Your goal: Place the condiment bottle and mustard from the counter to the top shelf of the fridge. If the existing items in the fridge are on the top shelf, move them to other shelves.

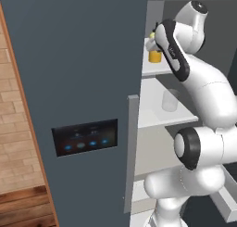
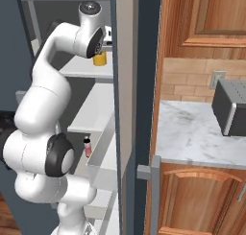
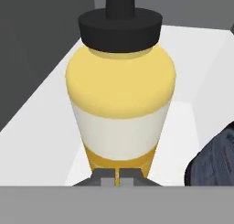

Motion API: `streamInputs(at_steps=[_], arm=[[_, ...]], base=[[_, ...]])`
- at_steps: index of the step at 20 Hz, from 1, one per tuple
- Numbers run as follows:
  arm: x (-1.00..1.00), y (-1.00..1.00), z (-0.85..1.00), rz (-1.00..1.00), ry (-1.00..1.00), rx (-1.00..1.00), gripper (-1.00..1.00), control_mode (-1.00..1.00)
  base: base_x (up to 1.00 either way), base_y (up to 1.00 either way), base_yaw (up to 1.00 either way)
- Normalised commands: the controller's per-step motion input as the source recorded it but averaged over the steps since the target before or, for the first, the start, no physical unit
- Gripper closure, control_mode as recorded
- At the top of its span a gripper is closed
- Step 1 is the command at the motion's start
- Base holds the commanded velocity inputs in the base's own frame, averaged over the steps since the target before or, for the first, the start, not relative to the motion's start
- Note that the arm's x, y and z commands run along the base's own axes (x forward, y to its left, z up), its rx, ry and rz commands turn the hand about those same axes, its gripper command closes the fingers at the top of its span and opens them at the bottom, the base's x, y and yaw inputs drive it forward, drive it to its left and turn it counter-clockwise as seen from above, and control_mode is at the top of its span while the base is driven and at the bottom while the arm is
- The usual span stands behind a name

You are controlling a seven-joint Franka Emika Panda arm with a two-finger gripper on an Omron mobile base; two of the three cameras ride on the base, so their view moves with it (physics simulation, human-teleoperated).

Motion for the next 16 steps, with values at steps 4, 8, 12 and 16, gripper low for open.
streamInputs(at_steps=[4,8,12,16], arm=[[-0.24,0.12,0.00,0.00,-0.08,0.00,1.00,-1.00],[-0.35,0.10,0.00,0.00,-0.14,0.00,1.00,-1.00],[-0.37,0.12,0.01,-0.01,-0.18,0.00,1.00,-1.00],[-0.89,0.26,0.19,-0.01,-0.34,-0.02,1.00,-1.00]], base=[[0.00,0.00,0.00],[0.00,0.00,0.00],[0.00,0.00,0.00],[0.00,0.00,0.00]])
